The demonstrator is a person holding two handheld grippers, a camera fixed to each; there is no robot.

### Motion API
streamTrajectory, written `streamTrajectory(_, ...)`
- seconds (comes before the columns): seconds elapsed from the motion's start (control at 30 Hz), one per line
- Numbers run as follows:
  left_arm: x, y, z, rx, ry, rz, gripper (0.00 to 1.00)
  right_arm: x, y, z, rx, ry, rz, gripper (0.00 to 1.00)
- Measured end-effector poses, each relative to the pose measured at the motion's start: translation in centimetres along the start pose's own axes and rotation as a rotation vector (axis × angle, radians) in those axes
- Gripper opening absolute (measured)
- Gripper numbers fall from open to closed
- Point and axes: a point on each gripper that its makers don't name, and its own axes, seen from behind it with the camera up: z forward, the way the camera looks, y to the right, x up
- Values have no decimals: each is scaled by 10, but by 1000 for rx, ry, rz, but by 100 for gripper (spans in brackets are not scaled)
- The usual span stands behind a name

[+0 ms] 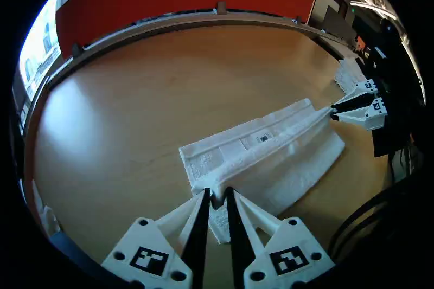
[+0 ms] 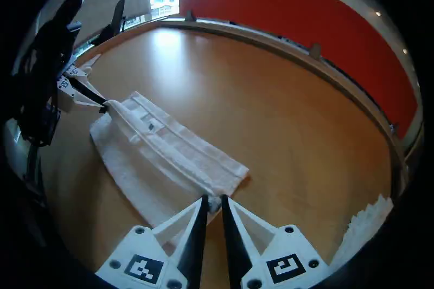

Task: Fold towel

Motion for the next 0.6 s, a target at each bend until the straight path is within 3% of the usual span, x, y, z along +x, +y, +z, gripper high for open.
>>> streamTrajectory(0.17, 3, -7, 4, 25, 7, 9, 42, -1, 5, 5, -23, -6, 2, 35)
streamTrajectory(0.3, 2, -12, 7, 41, 2, 16, 48, -2, 8, 9, -37, -11, 5, 62)
streamTrajectory(0.37, 3, -13, 8, 48, 2, 16, 54, -2, 10, 10, -43, -8, 5, 66)
streamTrajectory(0.6, 7, -17, 9, 61, 9, 14, 54, -2, 15, 11, -55, -10, 13, 70)
